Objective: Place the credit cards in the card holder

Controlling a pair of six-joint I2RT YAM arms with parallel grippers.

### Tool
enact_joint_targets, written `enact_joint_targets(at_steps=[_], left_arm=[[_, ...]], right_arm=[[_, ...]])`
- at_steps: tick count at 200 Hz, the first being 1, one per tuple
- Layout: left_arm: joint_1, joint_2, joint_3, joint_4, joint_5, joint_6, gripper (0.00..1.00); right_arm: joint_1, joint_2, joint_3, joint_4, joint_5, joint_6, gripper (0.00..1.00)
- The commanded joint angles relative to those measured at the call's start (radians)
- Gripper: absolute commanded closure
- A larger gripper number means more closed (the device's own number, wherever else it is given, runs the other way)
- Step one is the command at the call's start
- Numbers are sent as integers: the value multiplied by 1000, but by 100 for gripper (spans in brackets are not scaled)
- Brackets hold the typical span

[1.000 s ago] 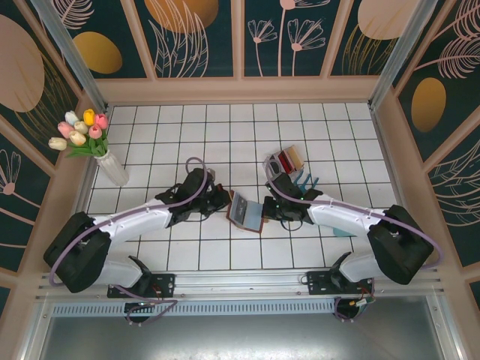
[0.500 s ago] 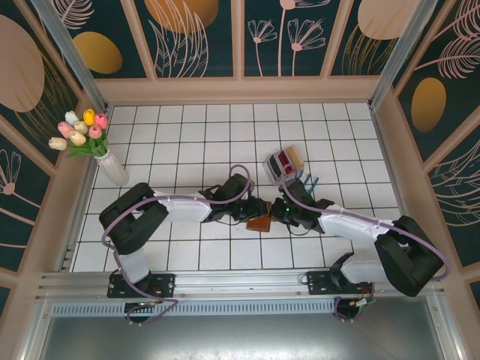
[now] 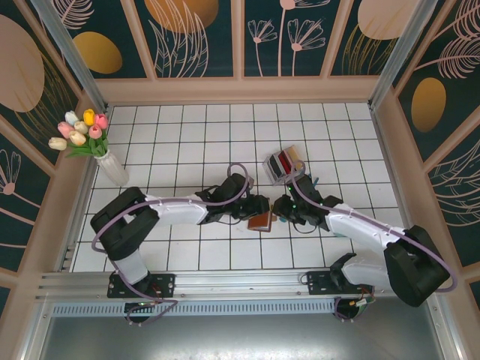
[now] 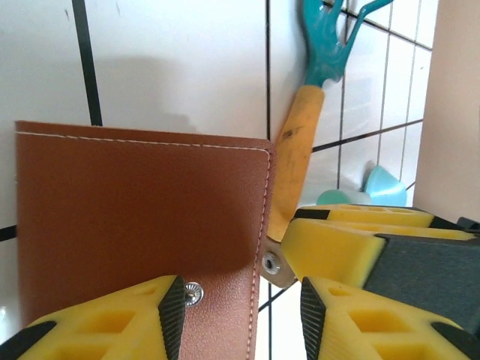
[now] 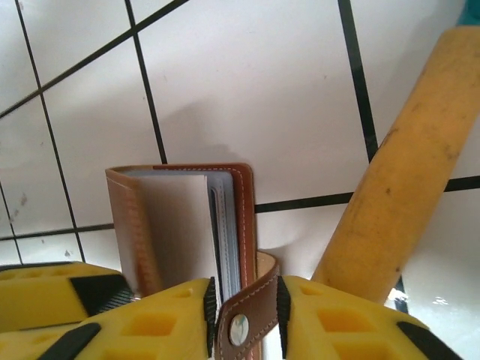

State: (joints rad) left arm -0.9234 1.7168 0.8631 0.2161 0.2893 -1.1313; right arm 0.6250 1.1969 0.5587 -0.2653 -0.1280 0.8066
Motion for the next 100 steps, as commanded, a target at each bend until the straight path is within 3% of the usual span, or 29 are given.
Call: enact_joint_targets(at_steps=[1,100], left_arm=[[-6,-48,2,-53,-52,39,53],[-5,-81,-3,-138,-118,85,52]], right_arm=[[-2,-25,56,-150,15,-58,63],[21,58,145,-161,-10,-90,61]])
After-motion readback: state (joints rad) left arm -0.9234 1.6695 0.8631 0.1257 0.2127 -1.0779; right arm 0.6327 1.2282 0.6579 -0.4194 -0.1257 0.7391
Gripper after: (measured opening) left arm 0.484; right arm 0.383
